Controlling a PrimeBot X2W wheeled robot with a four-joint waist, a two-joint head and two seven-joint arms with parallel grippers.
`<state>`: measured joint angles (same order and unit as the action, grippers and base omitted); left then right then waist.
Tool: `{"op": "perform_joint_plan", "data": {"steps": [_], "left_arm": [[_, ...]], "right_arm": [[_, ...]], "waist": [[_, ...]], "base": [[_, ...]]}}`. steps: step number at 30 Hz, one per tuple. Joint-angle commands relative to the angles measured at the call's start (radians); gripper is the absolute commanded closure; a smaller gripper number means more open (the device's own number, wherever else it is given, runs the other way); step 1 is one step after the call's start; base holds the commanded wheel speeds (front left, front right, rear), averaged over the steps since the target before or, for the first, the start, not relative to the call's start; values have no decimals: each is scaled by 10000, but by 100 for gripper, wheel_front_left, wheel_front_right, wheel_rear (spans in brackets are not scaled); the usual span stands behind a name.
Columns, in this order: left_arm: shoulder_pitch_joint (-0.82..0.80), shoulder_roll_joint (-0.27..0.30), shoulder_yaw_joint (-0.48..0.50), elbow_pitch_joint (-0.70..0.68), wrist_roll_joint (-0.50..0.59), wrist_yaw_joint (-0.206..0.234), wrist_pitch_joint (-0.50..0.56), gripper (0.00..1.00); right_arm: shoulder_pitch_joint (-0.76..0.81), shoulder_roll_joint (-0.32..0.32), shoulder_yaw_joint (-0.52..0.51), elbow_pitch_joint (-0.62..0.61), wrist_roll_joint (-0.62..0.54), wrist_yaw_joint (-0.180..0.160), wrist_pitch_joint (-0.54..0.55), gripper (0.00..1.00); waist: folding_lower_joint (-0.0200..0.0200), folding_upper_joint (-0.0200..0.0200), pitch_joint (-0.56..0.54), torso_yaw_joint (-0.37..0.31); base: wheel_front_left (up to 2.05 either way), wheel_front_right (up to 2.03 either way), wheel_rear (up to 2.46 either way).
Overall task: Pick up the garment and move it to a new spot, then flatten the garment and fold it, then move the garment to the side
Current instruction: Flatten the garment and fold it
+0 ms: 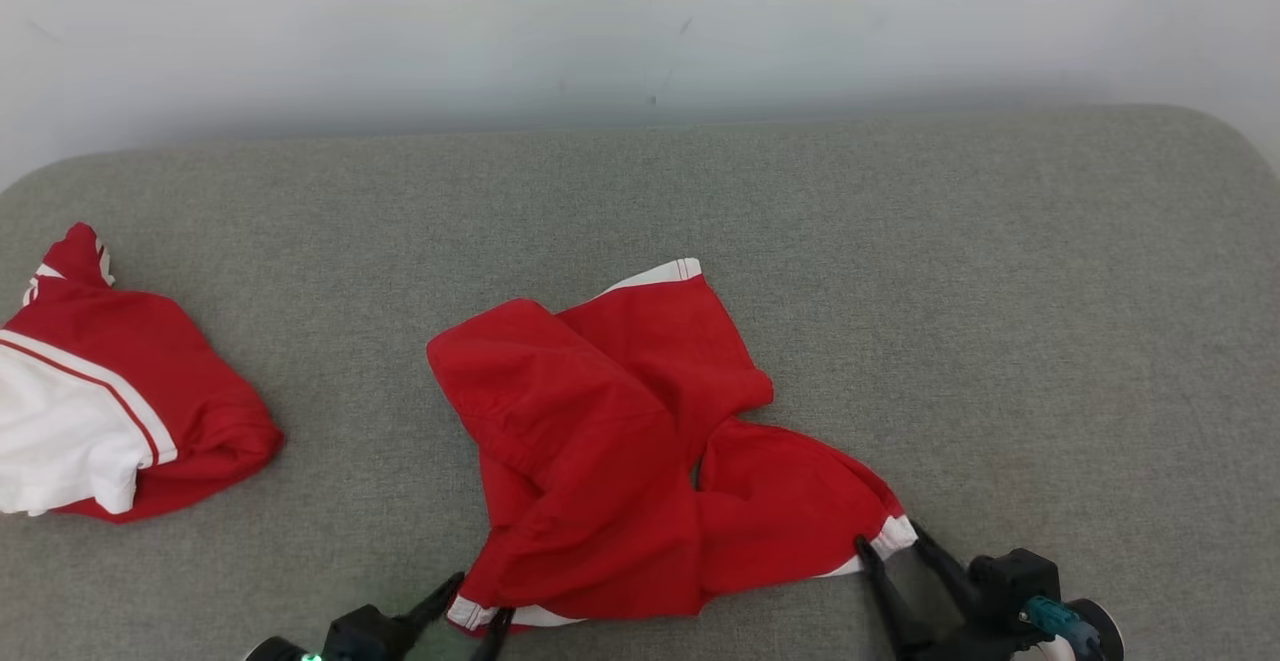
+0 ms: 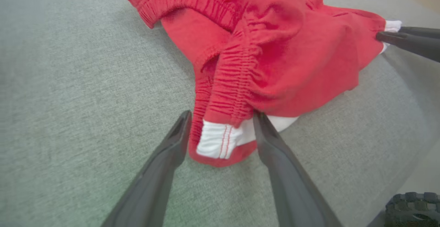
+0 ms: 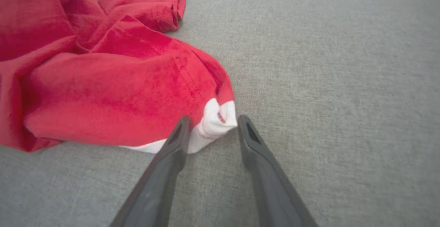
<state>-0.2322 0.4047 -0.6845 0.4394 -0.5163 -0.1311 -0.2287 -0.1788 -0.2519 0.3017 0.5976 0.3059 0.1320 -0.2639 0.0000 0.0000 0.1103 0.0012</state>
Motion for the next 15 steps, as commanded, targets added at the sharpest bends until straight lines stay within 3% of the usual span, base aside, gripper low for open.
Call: {"op": "perform_joint_plan", "data": {"steps": [1,6,15], "left_arm": [[-65,30,-122,102,-199,10,-83,100],[257,13,-149,43,-702,11,-208,100],[622,120,365,-1084,-668,116,-364,100]], "right_arm": [[-155,-44,187,253,229,-25,36,100],[-135,-241,298,370,664,-27,-3,100],[563,-404,-47,-1096,1170,-27,-4,100]], "waist": [[0,0,5,20],[0,0,-69,70],[0,0,-237,69]], "base": [[0,0,0],[0,0,0],[0,0,0]]}}
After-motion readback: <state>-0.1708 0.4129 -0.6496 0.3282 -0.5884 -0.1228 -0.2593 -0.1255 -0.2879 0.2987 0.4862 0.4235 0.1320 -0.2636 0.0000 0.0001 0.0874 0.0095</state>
